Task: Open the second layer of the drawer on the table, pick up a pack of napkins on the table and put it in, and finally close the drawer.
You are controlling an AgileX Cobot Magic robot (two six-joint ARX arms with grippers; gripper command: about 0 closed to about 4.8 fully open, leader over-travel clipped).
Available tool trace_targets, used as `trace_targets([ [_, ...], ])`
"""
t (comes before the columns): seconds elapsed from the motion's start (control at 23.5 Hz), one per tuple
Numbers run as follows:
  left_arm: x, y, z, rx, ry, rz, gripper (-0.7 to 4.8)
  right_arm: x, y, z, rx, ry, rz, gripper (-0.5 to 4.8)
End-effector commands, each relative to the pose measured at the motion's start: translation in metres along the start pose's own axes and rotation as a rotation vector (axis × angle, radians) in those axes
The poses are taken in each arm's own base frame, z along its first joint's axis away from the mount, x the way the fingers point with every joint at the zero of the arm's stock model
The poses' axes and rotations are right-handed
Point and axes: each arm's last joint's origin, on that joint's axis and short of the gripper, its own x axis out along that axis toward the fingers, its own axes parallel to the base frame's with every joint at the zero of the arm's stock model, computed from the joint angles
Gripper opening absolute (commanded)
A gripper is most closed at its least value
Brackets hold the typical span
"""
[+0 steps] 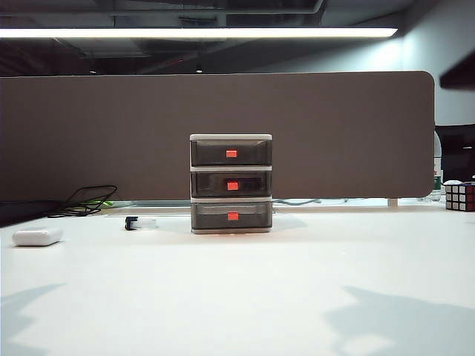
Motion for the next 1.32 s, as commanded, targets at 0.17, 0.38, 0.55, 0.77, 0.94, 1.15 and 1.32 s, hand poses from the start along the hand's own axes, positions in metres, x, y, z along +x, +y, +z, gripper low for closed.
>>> trace_targets([
  [0.17, 0.000, 0.000, 0.001, 0.042, -0.014, 0.003, -0.05, -0.010, -0.004, -0.038, 0.042, -0.055, -0.074, -0.05],
  [0.38, 0.000, 0.002, -0.002, 0.062, 0.019, 0.060, -0.05, -0.011, -0.009, -0.038, 0.000, -0.063, -0.155, -0.05],
  [0.55, 0.000, 0.007, -0.002, 0.084, 0.022, 0.079, -0.05, -0.013, -0.016, -0.038, -0.006, -0.058, -0.226, -0.05],
  [0.77, -0.001, 0.017, -0.001, 0.091, 0.013, 0.135, -0.05, -0.016, -0.027, -0.036, -0.020, -0.074, -0.258, -0.05],
  [0.94, -0.003, 0.027, 0.002, 0.069, -0.009, 0.226, -0.04, -0.021, -0.038, -0.036, -0.004, -0.083, -0.375, -0.05],
  [1.15, -0.003, 0.028, 0.001, 0.070, 0.004, 0.222, -0.03, -0.020, -0.038, -0.037, 0.000, -0.070, -0.356, -0.05],
  [1.32, -0.003, 0.028, 0.001, 0.070, 0.004, 0.222, -0.03, -0.020, -0.038, -0.037, 0.000, -0.067, -0.357, -0.05],
])
